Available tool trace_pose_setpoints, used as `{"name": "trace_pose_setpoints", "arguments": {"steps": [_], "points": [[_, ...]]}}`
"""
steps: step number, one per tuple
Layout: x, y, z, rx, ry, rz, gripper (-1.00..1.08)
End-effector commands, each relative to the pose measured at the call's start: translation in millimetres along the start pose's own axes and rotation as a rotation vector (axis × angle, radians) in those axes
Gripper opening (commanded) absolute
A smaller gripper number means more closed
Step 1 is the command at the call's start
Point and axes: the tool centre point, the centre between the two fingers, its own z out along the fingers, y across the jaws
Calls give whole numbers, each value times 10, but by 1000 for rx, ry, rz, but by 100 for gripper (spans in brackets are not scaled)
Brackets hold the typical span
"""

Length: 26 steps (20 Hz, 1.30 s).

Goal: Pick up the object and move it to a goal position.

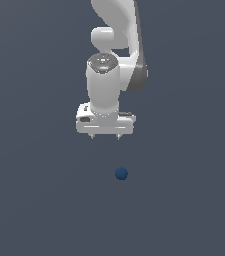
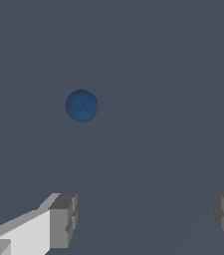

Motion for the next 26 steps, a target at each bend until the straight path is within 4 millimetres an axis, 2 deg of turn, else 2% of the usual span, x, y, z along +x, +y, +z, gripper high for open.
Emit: {"name": "trace_pose_setpoints", "arguments": {"steps": [1, 11, 18, 26], "points": [[0, 0, 0, 0, 0, 0, 100], [26, -264, -2, -9, 11, -84, 100], [51, -266, 18, -8, 9, -65, 100], [186, -312, 134, -2, 2, 29, 100]]}}
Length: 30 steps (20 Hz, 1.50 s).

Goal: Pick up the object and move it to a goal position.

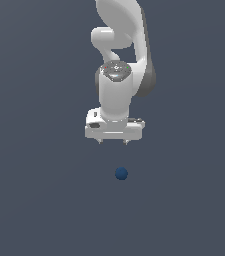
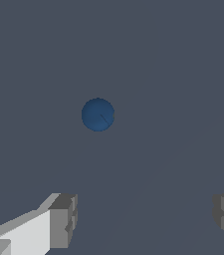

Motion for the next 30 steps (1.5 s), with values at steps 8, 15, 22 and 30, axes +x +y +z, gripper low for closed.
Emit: {"name": "trace_pose_setpoints", "arguments": {"steps": [8, 15, 22, 30], "points": [[263, -112, 269, 8, -16, 196, 100], [476, -231, 548, 10, -31, 378, 100], [618, -335, 784, 8, -42, 519, 100], [691, -402, 928, 5, -48, 601, 100]]}}
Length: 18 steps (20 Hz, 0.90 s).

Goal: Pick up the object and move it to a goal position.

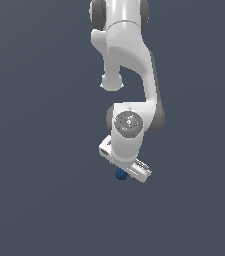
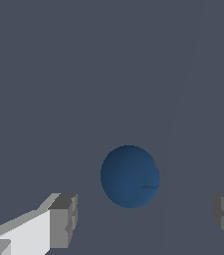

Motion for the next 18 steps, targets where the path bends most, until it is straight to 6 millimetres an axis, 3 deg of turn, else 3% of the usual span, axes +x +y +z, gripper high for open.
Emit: {"name": "trace_pose_setpoints", "arguments": {"steps": [1, 9, 18], "points": [[8, -19, 25, 0, 0, 17, 100], [6, -20, 94, -1, -1, 19, 100], [-4, -17, 510, 0, -1, 22, 100]]}}
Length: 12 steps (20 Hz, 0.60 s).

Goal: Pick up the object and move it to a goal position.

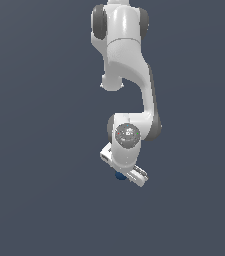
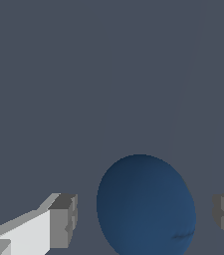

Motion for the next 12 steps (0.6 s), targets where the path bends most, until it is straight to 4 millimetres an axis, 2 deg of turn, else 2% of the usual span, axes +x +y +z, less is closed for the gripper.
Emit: {"name": "trace_pose_setpoints", "arguments": {"steps": [1, 6, 7, 12], "points": [[4, 0, 77, 1, 1, 1, 100], [15, -9, 81, 1, 1, 1, 100], [15, -9, 81, 1, 1, 1, -100], [15, -9, 81, 1, 1, 1, -100]]}}
